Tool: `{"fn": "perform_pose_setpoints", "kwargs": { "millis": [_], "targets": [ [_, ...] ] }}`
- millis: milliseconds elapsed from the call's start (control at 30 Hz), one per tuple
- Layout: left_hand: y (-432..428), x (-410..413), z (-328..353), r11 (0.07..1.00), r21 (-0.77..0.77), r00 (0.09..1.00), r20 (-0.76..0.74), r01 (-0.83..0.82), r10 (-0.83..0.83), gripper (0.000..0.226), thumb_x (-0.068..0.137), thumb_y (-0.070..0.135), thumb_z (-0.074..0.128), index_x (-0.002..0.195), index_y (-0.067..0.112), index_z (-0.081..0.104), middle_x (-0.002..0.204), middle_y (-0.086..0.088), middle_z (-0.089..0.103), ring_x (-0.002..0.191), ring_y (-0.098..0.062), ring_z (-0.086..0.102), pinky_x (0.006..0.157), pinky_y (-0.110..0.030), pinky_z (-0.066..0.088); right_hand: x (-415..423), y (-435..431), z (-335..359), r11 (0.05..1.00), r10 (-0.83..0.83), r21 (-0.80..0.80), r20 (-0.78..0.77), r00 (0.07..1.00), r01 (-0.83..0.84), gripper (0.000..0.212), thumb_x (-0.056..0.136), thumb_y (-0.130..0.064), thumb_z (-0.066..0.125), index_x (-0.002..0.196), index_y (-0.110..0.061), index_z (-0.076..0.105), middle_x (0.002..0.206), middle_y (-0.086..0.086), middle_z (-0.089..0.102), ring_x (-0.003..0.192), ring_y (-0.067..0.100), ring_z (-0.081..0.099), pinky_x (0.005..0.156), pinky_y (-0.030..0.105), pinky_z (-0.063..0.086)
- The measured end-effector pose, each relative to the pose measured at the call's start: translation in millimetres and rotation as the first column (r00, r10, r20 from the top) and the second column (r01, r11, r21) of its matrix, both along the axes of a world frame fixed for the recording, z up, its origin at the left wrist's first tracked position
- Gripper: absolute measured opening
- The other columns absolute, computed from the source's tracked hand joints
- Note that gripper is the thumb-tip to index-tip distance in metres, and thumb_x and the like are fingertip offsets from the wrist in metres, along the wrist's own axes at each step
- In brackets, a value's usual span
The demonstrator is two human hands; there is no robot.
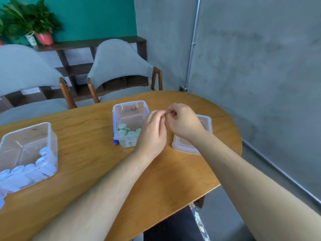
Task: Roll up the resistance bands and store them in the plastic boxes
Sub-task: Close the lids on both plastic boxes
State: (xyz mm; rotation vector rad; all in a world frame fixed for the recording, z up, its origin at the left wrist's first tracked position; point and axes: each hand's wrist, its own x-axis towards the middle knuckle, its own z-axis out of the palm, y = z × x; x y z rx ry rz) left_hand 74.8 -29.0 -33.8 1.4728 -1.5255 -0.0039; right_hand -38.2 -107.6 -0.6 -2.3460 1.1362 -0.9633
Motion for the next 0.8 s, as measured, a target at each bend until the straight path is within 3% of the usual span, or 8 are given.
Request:
{"fn": "perform_pose_setpoints", "kwargs": {
  "millis": [67, 133, 233, 300, 400, 567, 733, 800],
  "targets": [
    [-13.0, -28.8, -4.7, 0.993, 0.101, 0.998, -0.021, 0.054, -0.052, 0.03, 0.105, 0.017, 0.044, 0.131, 0.012, 0.057, 0.126, 0.001, 0.058, 0.119, -0.011, 0.052, 0.096, -0.008, 0.033, -33.6, -4.2, -15.6, 0.987, -0.154, 0.044, -0.036, 0.987, 0.156, 0.023, 0.094, -0.029, 0.054, 0.097, -0.012, 0.07, 0.096, 0.005, 0.066, 0.097, 0.025, 0.057, 0.076, 0.032, 0.045],
    [-27.4, -49.4, -13.4, 0.96, 0.273, 0.998, 0.012, 0.056, -0.061, 0.032, 0.105, 0.025, 0.043, 0.132, 0.012, 0.057, 0.13, -0.004, 0.057, 0.123, -0.019, 0.051, 0.097, -0.019, 0.037, -60.9, -6.4, -31.6, 0.937, -0.309, 0.119, -0.155, 0.938, 0.328, 0.035, 0.094, -0.039, 0.054, 0.116, -0.014, 0.067, 0.115, 0.007, 0.063, 0.115, 0.03, 0.05, 0.087, 0.032, 0.041],
    [-43.8, -69.0, -26.9, 0.844, 0.519, 0.982, 0.185, -0.134, 0.043, 0.033, 0.102, 0.029, 0.044, 0.124, 0.009, 0.057, 0.126, -0.016, 0.056, 0.12, -0.037, 0.05, 0.1, -0.039, 0.04, -89.2, -2.8, -48.7, 0.829, -0.417, 0.202, -0.398, 0.818, 0.521, 0.049, 0.091, -0.045, 0.056, 0.125, -0.011, 0.055, 0.126, 0.012, 0.055, 0.121, 0.034, 0.043, 0.097, 0.038, 0.04],
    [-48.2, -77.3, -32.0, 0.759, 0.604, 0.953, 0.293, -0.243, 0.073, 0.032, 0.101, 0.03, 0.043, 0.121, 0.009, 0.056, 0.123, -0.019, 0.058, 0.118, -0.038, 0.05, 0.1, -0.041, 0.037, -98.1, 0.0, -55.4, 0.762, -0.428, 0.304, -0.427, 0.797, 0.572, 0.046, 0.087, -0.037, 0.058, 0.123, -0.009, 0.051, 0.126, 0.013, 0.053, 0.122, 0.034, 0.042, 0.098, 0.038, 0.04],
    [-50.0, -84.8, -38.3, 0.773, 0.582, 0.949, 0.305, -0.252, 0.079, 0.03, 0.102, 0.022, 0.042, 0.124, 0.006, 0.053, 0.121, -0.019, 0.063, 0.117, -0.037, 0.051, 0.101, -0.039, 0.031, -102.1, 0.0, -63.4, 0.741, -0.433, 0.41, -0.315, 0.845, 0.533, 0.043, 0.085, -0.022, 0.057, 0.126, -0.009, 0.052, 0.122, 0.011, 0.056, 0.121, 0.033, 0.045, 0.093, 0.035, 0.042],
    [-44.3, -79.3, -26.0, 0.841, 0.514, 0.98, -0.004, -0.168, 0.199, 0.032, 0.103, 0.019, 0.046, 0.133, 0.012, 0.053, 0.128, -0.009, 0.061, 0.126, -0.031, 0.043, 0.098, -0.037, 0.039, -109.6, 2.9, -58.0, 0.742, -0.537, 0.522, 0.087, 0.839, 0.421, 0.055, 0.083, -0.015, 0.053, 0.138, -0.016, 0.051, 0.124, 0.001, 0.063, 0.12, 0.03, 0.053, 0.096, 0.041, 0.052],
    [-37.9, -42.0, 5.3, 0.895, 0.394, 0.935, -0.186, -0.21, 0.301, 0.032, 0.101, 0.025, 0.053, 0.131, 0.015, 0.058, 0.125, -0.003, 0.062, 0.117, -0.025, 0.057, 0.095, -0.04, 0.051, -86.6, -0.3, -16.6, 0.845, -0.442, 0.448, 0.275, 0.854, 0.293, 0.04, 0.091, -0.016, 0.058, 0.131, -0.015, 0.058, 0.118, -0.005, 0.065, 0.098, 0.012, 0.06, 0.063, 0.006, 0.042],
    [-30.1, -17.7, 16.5, 0.894, 0.371, 0.907, -0.233, -0.251, 0.351, 0.033, 0.1, 0.026, 0.055, 0.13, 0.012, 0.059, 0.124, -0.004, 0.063, 0.113, -0.024, 0.059, 0.091, -0.035, 0.049, -63.9, -2.6, -4.0, 0.87, -0.372, 0.443, 0.301, 0.878, 0.217, 0.037, 0.091, -0.017, 0.059, 0.128, -0.017, 0.06, 0.114, -0.007, 0.065, 0.09, 0.007, 0.059, 0.054, 0.004, 0.039]
  ]
}}
